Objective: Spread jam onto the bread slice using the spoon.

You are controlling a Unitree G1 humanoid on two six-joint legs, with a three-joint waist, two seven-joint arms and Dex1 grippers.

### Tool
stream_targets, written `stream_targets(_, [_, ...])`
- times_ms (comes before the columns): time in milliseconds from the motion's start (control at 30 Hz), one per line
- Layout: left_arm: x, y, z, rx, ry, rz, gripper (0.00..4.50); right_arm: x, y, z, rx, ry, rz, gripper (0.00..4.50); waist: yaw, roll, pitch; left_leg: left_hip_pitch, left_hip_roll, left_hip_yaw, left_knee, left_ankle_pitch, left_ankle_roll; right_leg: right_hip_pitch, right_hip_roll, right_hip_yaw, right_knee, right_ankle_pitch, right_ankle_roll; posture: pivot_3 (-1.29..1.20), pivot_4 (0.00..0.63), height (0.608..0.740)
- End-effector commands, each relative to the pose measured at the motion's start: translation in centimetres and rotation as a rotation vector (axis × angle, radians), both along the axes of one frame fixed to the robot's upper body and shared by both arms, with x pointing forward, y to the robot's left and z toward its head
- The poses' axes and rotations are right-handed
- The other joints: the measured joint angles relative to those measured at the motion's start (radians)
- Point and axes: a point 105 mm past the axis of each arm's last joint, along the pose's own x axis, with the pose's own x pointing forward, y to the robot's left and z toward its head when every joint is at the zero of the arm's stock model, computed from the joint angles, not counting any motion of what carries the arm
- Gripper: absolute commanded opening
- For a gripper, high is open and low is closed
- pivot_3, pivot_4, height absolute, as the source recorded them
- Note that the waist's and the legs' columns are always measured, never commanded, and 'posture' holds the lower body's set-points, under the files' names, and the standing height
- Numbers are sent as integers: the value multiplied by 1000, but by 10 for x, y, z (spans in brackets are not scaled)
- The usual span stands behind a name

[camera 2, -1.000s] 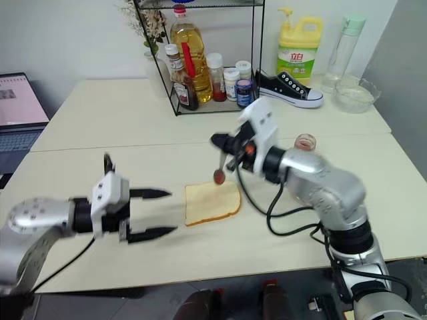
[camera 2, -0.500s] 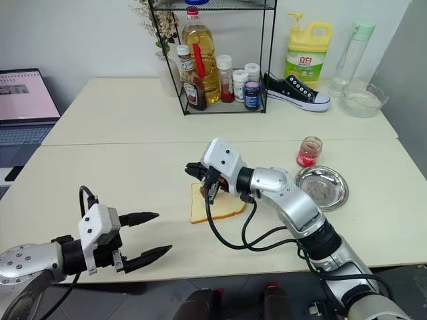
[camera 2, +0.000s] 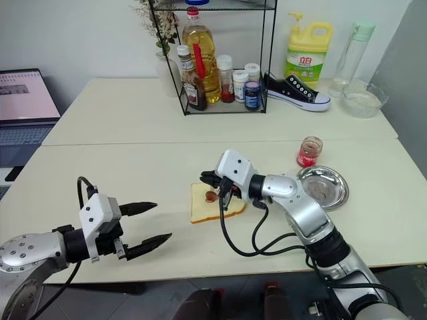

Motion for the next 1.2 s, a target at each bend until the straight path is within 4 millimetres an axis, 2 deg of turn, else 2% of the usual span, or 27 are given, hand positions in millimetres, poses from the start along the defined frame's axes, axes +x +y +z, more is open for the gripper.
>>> stream_targets(33, [4,-1,7,10,-35,-30,4500,1,-12,16,17,-51,-31,31,1,0,0,0,0,0,0,0,0,0,0,0,0,0,0,0,150,740])
stream_targets(367, [11,-3,10,8,-49,-49,4500,0,-22,26,48,-28,-56,31,0,0,0,0,0,0,0,0,0,0,0,0,0,0,0,0,150,740])
stream_targets(500, [12,-2,13,-1,-51,-37,4500,8,-20,46,271,198,-104,31,-1,0,0,0,0,0,0,0,0,0,0,1,0,0,0,0,150,740])
stream_targets(600, [10,1,14,4,-38,-33,4500,17,-22,53,402,374,-145,31,-3,0,0,0,1,0,-1,0,0,0,0,1,0,0,0,0,150,740])
stream_targets(700, [8,4,13,13,-30,-25,4500,34,-23,41,518,636,-205,31,-2,0,0,0,1,0,-1,0,0,0,0,1,0,0,0,0,150,740])
stream_targets(833, [5,4,13,12,-24,-20,4500,37,-18,21,509,782,-228,31,-2,0,0,0,0,1,-1,0,0,-1,0,1,0,0,0,0,150,740])
stream_targets(967, [3,5,12,14,-17,-14,4500,38,-12,6,497,851,-252,31,-5,0,0,0,0,1,-2,0,0,-1,0,1,0,0,0,0,150,740])
stream_targets(1200, [3,4,13,13,-15,-14,4500,49,-17,-12,527,912,-344,31,-5,0,0,0,0,2,-1,0,0,-1,1,0,0,0,0,0,150,740])
